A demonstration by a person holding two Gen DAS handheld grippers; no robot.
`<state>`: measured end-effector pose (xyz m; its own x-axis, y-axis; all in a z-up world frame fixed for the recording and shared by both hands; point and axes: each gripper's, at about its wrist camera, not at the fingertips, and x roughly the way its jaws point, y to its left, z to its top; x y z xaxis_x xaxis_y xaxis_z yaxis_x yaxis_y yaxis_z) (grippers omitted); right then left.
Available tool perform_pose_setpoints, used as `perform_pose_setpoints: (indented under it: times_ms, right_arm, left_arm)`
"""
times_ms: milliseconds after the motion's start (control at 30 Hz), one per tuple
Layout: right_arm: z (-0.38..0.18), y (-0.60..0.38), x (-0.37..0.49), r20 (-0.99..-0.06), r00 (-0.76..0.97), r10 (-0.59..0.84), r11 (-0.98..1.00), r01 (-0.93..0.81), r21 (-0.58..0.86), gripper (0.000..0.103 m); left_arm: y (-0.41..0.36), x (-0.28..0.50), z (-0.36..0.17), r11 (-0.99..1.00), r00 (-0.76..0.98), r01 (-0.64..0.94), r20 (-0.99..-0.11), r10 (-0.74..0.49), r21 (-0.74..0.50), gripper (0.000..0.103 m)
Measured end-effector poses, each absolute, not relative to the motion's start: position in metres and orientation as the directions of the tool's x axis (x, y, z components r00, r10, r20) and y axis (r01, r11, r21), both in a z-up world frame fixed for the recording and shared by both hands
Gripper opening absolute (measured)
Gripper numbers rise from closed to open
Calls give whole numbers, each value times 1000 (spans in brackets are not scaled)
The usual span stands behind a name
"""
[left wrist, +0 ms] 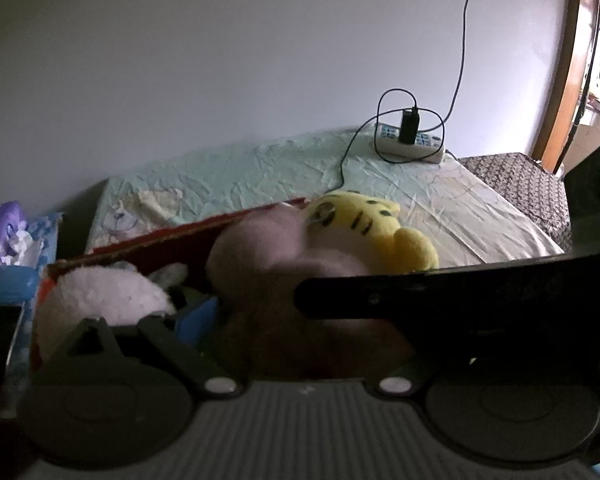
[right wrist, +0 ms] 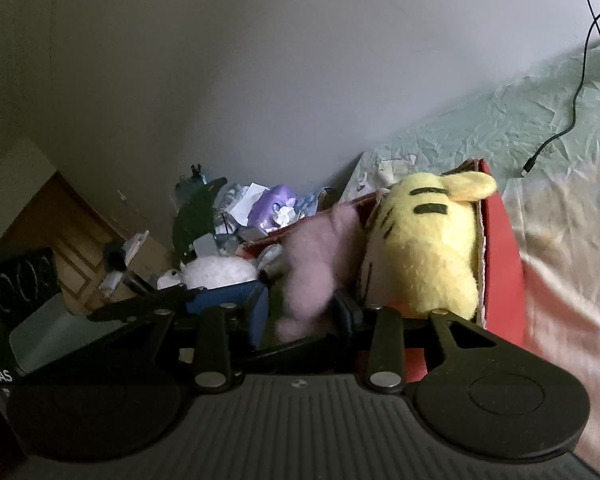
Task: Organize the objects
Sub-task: 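Lower the pink teddy bear into the red box and open the right tool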
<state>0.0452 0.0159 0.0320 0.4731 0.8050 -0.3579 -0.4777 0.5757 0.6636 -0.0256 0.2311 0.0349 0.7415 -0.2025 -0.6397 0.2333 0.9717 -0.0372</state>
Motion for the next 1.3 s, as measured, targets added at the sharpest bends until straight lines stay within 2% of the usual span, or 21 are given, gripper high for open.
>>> perform_pose_setpoints:
  times_ms: [67,200,533,733,1100,1300]
  right_arm:
    - [28,14,47,-365,481,797,585,-467,663,33]
    - [30,12,47,-372,477,796,590,-479,650,30]
    - [37,-2,46,-369,463,806,570,-435,697,30]
    - [29,-10,41,-394,469,790,583,-377,720,28]
    - [34,-10,24,-433,512,742,646,-376,664,28]
    - [52,-5,19,-436,547,715,683,-412,603,36]
  left_arm:
    - [232,-23,31,971,740,235,-642,-200,-31,95]
    - [233,-22,30,970,741,240,-641,-200,-25,98]
    - [236,-30,36,964,734,260,-637,-236,-58,97]
    - [226,-40,40,955,734,295,-634,-244,-27,97]
    - [226,-55,52,963,754,268,-618,-223,-22,98]
    - [230,-56,71,975,781,219,-596,-189,-22,99]
